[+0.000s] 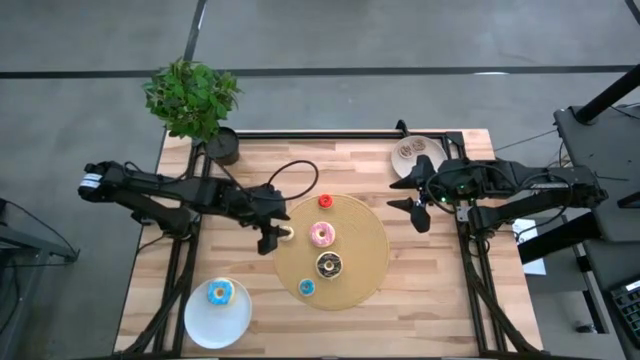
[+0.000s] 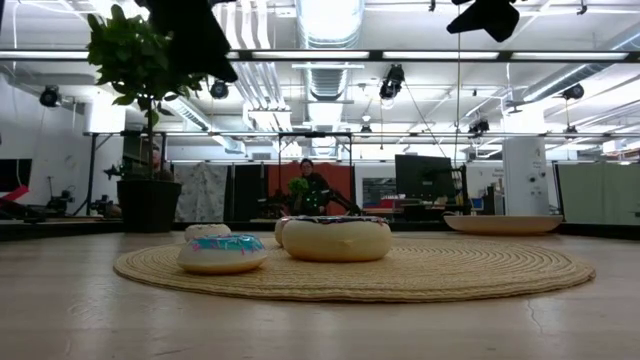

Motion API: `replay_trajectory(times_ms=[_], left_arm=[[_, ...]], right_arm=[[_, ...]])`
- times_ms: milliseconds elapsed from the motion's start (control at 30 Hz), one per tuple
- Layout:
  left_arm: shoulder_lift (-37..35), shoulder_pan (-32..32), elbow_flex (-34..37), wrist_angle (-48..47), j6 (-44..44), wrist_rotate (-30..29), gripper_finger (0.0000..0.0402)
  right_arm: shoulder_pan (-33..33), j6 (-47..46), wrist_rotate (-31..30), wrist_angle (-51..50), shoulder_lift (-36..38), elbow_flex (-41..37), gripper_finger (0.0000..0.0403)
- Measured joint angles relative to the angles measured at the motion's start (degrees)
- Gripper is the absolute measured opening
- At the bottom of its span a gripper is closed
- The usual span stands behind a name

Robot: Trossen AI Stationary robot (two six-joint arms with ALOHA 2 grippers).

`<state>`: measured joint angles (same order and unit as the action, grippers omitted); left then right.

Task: Pick & Place donuts
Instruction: Put the small white donut on the gray plate

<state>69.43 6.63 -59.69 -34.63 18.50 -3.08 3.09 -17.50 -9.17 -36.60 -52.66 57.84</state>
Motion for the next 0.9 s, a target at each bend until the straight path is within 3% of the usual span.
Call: replay_trajectory(times_ms=[900], left_arm=[[7.97, -2.01, -1.06, -5.51, -10.80, 0.31, 0.0183]], right_arm=[[0.00, -1.64, 0.09, -0.90, 0.11, 0.00, 0.0228]])
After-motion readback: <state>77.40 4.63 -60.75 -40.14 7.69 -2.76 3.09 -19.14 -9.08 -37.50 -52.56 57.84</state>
